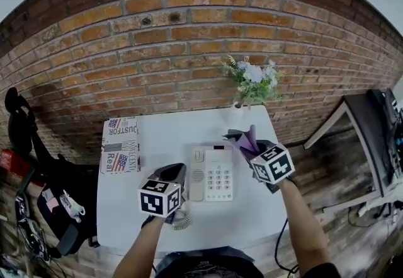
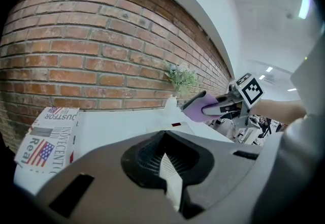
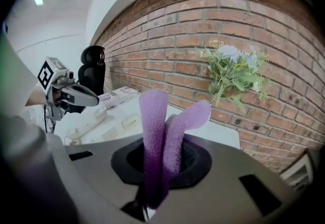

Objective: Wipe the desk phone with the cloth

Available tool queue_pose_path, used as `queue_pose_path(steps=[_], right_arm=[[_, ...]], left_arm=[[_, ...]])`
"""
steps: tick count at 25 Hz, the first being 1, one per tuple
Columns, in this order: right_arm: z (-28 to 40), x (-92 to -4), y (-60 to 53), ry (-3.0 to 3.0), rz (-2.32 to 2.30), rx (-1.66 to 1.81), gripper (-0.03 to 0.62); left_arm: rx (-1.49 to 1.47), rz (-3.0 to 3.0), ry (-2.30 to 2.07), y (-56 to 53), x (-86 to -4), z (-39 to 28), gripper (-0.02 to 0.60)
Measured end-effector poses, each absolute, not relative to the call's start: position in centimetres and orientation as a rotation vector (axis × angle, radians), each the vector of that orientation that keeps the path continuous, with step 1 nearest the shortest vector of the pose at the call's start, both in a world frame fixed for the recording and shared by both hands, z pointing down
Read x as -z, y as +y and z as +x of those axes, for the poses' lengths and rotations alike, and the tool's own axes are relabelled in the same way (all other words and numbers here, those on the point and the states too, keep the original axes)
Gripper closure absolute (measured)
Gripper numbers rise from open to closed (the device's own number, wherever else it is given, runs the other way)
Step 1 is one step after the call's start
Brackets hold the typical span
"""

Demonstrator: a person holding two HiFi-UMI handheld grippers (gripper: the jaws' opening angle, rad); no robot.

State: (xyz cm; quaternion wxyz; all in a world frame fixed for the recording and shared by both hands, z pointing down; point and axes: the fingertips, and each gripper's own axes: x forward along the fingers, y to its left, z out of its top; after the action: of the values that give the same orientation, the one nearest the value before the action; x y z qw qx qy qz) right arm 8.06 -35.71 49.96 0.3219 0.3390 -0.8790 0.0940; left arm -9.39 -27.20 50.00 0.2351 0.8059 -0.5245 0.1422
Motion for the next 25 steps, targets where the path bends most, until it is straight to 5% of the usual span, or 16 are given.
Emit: queue_pose_path(steps=[25], right_arm=[[6.3, -41.2, -24.5, -2.472, 1.266, -0.176, 0.548]], left_arm=[[-0.327, 2.265, -1.608, -22.0, -43.5, -15.7, 0.577]])
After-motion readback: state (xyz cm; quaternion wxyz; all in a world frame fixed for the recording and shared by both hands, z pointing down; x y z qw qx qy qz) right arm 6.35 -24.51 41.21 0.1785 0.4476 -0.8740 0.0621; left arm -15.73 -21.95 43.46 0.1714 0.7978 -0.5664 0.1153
